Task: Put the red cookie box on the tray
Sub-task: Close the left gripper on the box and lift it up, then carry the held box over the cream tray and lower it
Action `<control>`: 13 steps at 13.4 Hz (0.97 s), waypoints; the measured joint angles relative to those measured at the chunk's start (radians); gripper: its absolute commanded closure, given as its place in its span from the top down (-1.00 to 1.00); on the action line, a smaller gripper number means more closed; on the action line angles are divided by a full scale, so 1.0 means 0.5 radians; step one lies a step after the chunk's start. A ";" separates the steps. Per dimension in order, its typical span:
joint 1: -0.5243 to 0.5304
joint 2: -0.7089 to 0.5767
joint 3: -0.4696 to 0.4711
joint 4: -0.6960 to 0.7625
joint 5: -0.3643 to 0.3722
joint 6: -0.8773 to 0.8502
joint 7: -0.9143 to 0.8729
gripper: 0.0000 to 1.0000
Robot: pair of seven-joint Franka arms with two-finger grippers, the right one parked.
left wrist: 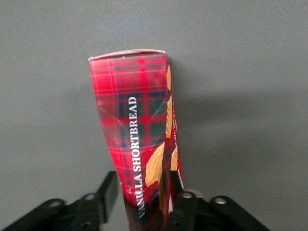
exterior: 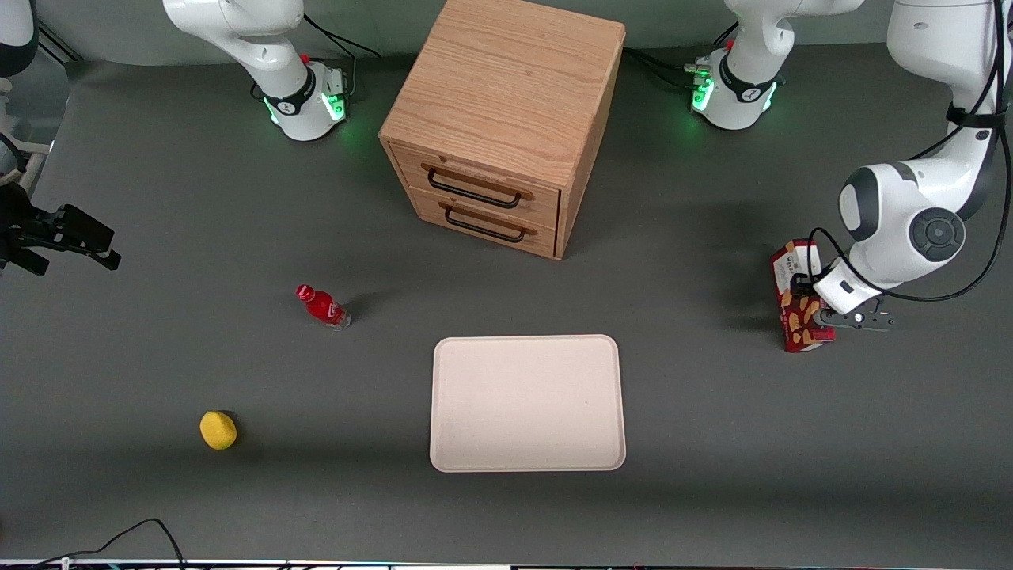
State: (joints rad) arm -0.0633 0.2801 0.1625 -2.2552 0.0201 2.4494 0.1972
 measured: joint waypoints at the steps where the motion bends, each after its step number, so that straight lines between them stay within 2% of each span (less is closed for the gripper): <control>1: 0.000 -0.001 0.000 0.001 -0.003 0.000 0.000 -1.00; 5: 0.000 -0.022 0.000 0.015 -0.011 -0.022 0.000 -1.00; 7: 0.000 -0.092 0.000 0.126 -0.053 -0.226 0.000 -1.00; 9: -0.001 -0.201 -0.011 0.407 -0.124 -0.658 -0.016 -1.00; 13: -0.010 -0.289 -0.179 1.302 -0.164 -1.577 -0.310 -1.00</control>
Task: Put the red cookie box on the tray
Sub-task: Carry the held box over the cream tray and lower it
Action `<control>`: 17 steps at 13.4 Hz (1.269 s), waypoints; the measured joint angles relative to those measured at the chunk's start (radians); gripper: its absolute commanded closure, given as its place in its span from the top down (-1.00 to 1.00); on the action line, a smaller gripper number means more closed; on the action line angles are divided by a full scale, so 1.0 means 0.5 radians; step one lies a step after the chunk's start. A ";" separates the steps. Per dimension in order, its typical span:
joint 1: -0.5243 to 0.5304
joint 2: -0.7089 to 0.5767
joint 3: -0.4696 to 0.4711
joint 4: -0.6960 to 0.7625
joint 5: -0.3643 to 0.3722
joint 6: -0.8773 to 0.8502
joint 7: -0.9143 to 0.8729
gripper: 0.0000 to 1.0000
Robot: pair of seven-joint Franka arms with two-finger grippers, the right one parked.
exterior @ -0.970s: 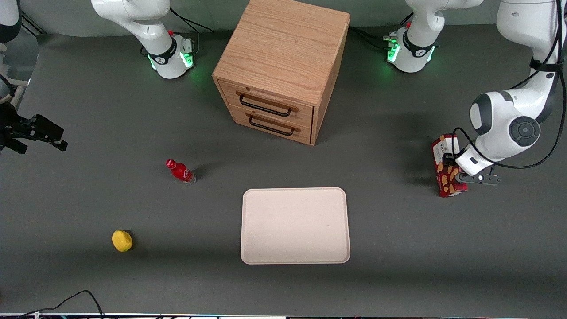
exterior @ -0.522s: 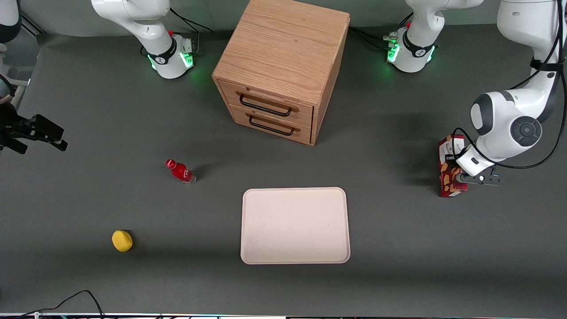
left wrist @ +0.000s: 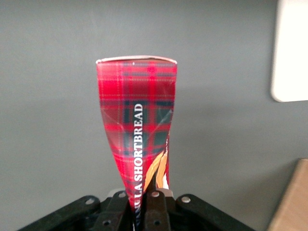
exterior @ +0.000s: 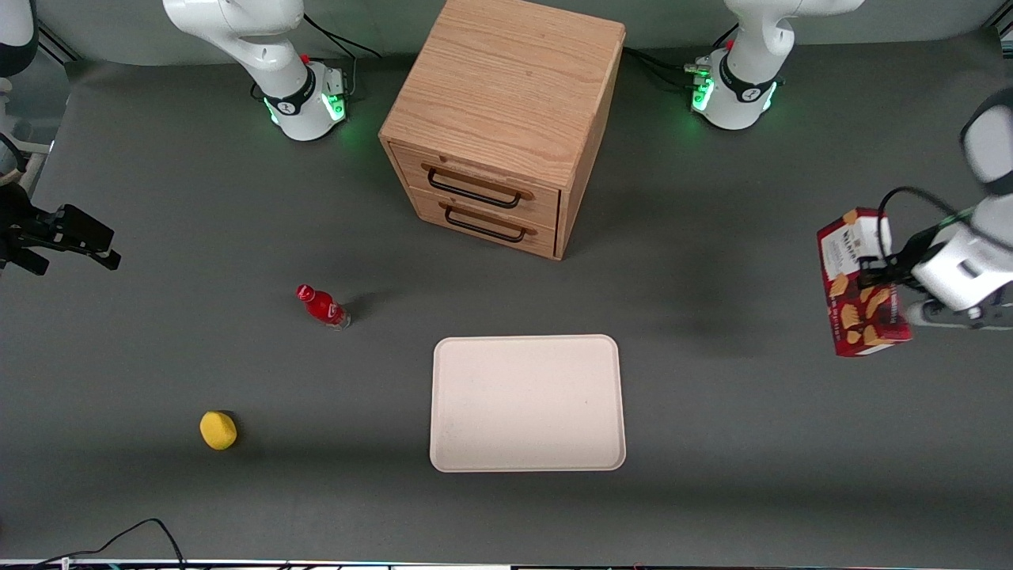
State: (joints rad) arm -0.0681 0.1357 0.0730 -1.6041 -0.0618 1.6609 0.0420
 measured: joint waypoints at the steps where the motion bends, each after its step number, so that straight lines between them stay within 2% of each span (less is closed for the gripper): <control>1: -0.004 0.019 -0.081 0.178 -0.002 -0.126 -0.124 -1.00; 3: -0.010 0.095 -0.297 0.412 -0.008 -0.242 -0.464 -1.00; 5: -0.019 0.222 -0.562 0.492 -0.010 -0.204 -0.828 -1.00; 8: -0.029 0.516 -0.869 0.507 0.038 0.225 -1.193 -1.00; 11: -0.033 0.923 -1.009 0.501 0.338 0.769 -1.260 -1.00; 14: -0.034 1.316 -1.036 0.465 0.649 1.322 -1.264 -1.00; 15: -0.035 1.405 -1.038 0.447 0.721 1.434 -1.264 -0.65; 16: -0.034 1.464 -1.043 0.444 0.774 1.491 -1.264 0.98; 17: -0.034 1.485 -1.047 0.444 0.808 1.502 -1.264 1.00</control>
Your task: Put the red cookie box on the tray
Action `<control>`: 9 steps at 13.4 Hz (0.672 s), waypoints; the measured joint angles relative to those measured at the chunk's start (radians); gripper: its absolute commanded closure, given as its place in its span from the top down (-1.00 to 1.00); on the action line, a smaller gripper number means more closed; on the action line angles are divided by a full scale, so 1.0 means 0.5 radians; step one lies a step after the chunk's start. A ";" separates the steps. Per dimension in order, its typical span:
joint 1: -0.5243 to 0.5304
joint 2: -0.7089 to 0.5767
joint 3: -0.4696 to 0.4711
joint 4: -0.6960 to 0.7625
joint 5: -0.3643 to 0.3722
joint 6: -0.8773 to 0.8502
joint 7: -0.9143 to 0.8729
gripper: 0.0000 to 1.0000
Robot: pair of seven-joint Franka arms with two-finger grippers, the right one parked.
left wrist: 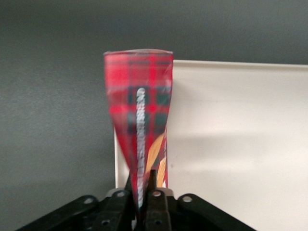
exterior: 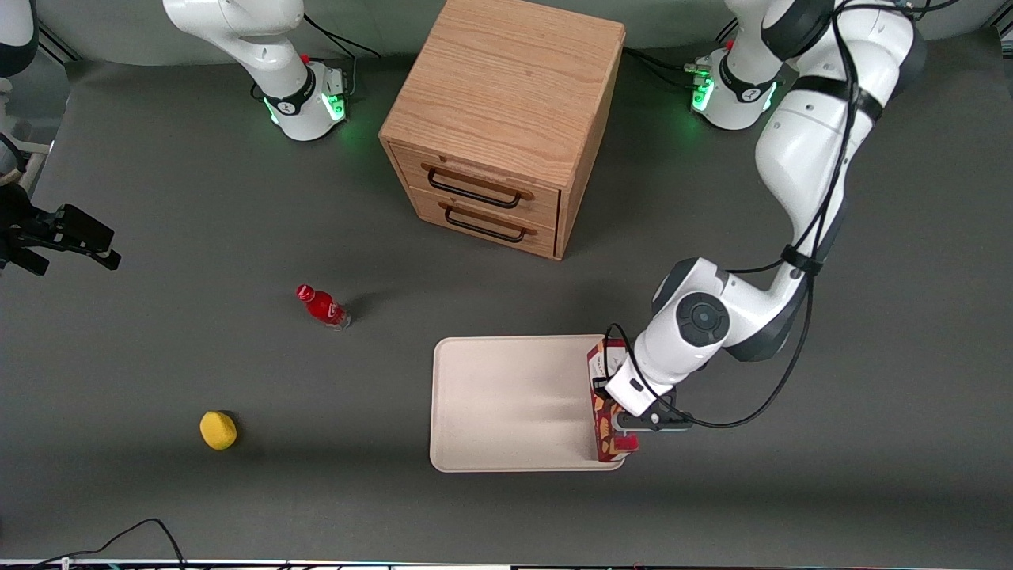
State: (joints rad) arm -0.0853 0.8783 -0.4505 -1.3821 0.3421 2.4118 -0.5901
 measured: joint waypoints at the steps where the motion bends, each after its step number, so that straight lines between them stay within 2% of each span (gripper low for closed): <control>1: 0.001 -0.006 -0.002 0.004 0.014 -0.002 0.000 1.00; 3: 0.013 -0.038 -0.003 0.009 0.020 -0.020 0.000 1.00; 5: 0.035 -0.116 -0.010 0.019 0.013 -0.204 0.000 1.00; 6: 0.050 -0.190 -0.015 0.039 -0.025 -0.384 0.001 1.00; 9: 0.083 -0.590 0.068 0.090 -0.278 -0.969 0.147 1.00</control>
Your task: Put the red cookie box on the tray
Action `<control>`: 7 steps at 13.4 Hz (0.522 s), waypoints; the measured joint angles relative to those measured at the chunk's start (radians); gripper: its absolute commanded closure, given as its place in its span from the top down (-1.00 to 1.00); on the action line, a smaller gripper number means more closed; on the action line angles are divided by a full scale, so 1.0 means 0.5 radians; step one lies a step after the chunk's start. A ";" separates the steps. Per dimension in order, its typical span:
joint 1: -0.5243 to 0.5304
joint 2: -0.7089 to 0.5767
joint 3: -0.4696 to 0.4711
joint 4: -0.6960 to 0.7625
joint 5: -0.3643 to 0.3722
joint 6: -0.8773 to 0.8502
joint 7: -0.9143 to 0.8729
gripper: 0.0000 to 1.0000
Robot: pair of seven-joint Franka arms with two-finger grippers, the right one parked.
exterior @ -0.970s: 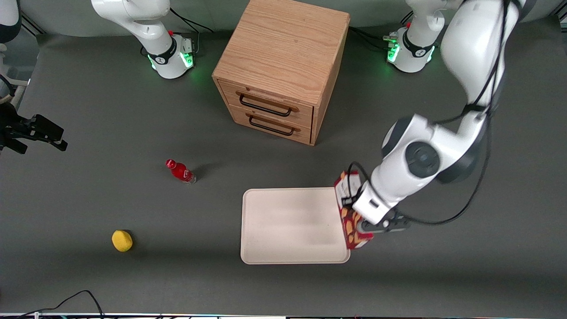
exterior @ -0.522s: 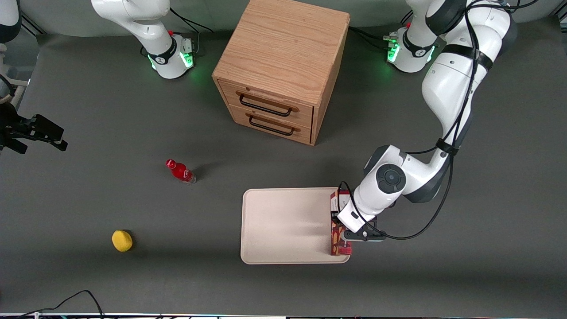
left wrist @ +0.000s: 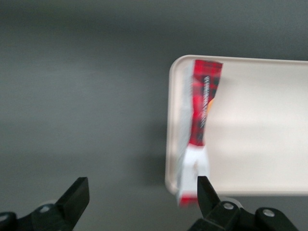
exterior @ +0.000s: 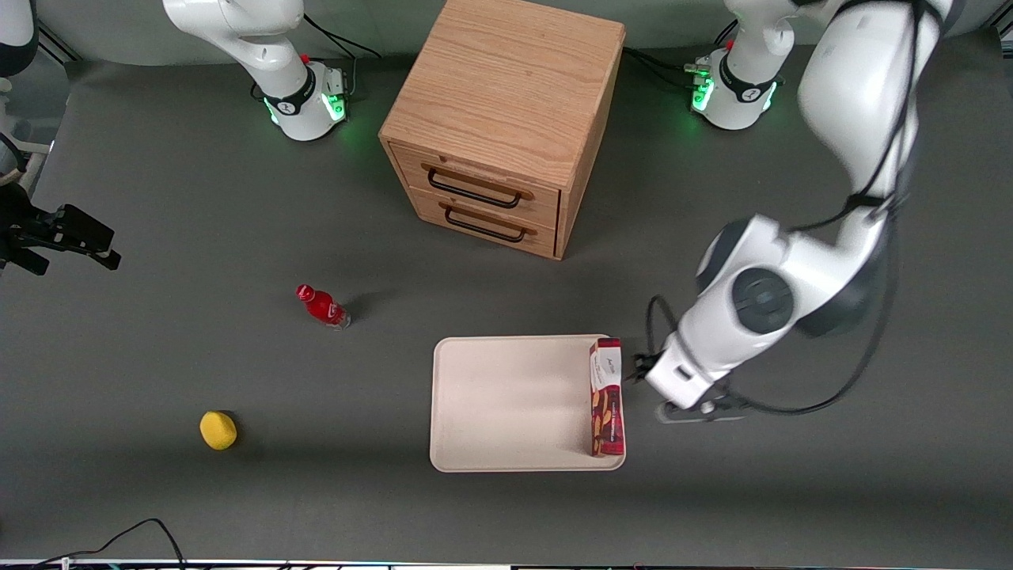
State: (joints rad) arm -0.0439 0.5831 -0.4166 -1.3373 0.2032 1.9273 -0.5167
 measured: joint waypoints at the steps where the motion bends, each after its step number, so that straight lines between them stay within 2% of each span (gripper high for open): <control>1: -0.001 -0.162 0.094 0.004 -0.103 -0.187 0.126 1.00; 4: 0.009 -0.602 0.492 -0.004 -0.392 -0.715 0.680 1.00; 7: 0.017 -0.940 0.813 -0.158 -0.485 -0.999 1.090 1.00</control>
State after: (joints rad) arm -0.0354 0.1132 -0.0103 -1.4164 -0.0393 1.4277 0.0286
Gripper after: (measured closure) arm 0.000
